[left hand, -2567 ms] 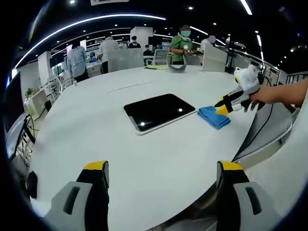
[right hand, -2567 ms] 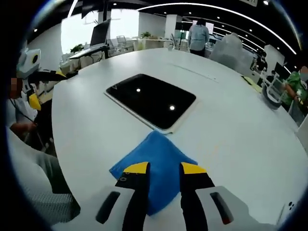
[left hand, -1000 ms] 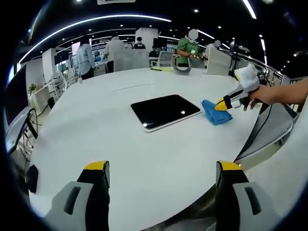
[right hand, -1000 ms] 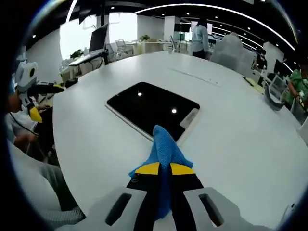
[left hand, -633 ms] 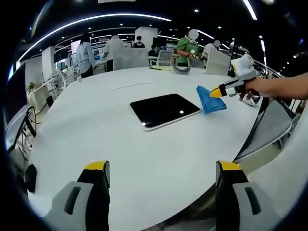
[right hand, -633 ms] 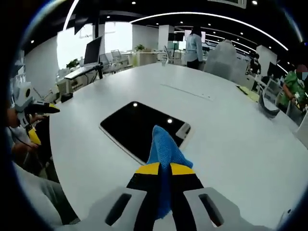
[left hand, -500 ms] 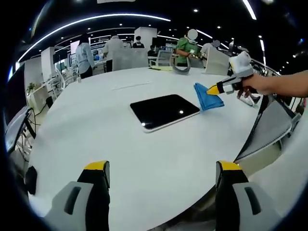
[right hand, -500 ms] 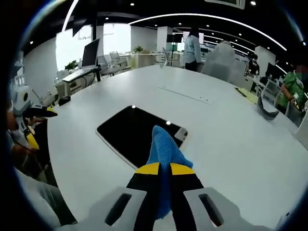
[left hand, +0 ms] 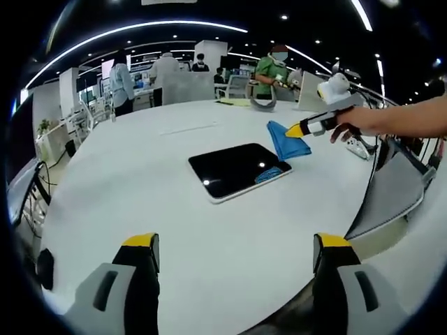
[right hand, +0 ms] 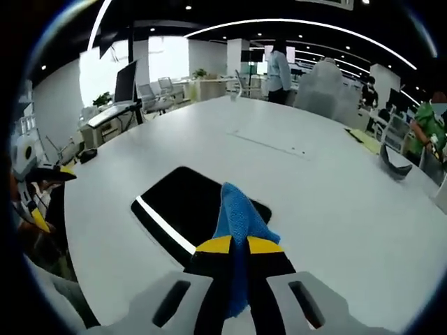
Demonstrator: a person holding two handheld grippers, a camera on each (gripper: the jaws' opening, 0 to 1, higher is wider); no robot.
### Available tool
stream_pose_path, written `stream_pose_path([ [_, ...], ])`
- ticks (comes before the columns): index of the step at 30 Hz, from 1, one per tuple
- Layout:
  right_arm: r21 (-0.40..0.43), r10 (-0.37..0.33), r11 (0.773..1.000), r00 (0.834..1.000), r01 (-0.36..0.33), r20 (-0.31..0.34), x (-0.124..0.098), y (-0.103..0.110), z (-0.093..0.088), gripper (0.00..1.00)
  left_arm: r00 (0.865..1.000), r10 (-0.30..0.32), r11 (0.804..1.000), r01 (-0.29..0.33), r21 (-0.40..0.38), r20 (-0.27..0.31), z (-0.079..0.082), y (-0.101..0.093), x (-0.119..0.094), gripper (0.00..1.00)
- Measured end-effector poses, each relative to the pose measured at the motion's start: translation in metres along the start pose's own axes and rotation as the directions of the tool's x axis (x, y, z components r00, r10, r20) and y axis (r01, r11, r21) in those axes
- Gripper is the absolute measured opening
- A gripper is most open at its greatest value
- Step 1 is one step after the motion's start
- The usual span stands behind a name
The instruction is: Wipe the mirror surface with the cleaning cloth until all visible marks leave the cleaned area.
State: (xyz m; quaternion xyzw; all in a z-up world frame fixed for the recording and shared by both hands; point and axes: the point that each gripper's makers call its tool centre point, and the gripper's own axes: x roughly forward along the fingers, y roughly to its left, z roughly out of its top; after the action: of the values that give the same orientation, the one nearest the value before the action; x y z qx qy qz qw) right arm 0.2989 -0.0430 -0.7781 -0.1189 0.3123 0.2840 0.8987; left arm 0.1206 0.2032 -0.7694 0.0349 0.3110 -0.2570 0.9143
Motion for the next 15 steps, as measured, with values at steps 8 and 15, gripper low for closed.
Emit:
stream_pose_path([
  [8,0.004,0.013,1.000,1.000,-0.013,-0.016,0.034,-0.003,0.008,0.02,1.000,0.023,0.999,-0.023,-0.028,0.004,0.001,0.008,-0.007,0.91],
  [15,-0.005,0.016,1.000,0.999,-0.016,-0.046,0.063,-0.008,0.006,0.02,0.999,0.048,0.998,-0.048,-0.041,0.003,0.002,0.019,-0.013,0.91],
])
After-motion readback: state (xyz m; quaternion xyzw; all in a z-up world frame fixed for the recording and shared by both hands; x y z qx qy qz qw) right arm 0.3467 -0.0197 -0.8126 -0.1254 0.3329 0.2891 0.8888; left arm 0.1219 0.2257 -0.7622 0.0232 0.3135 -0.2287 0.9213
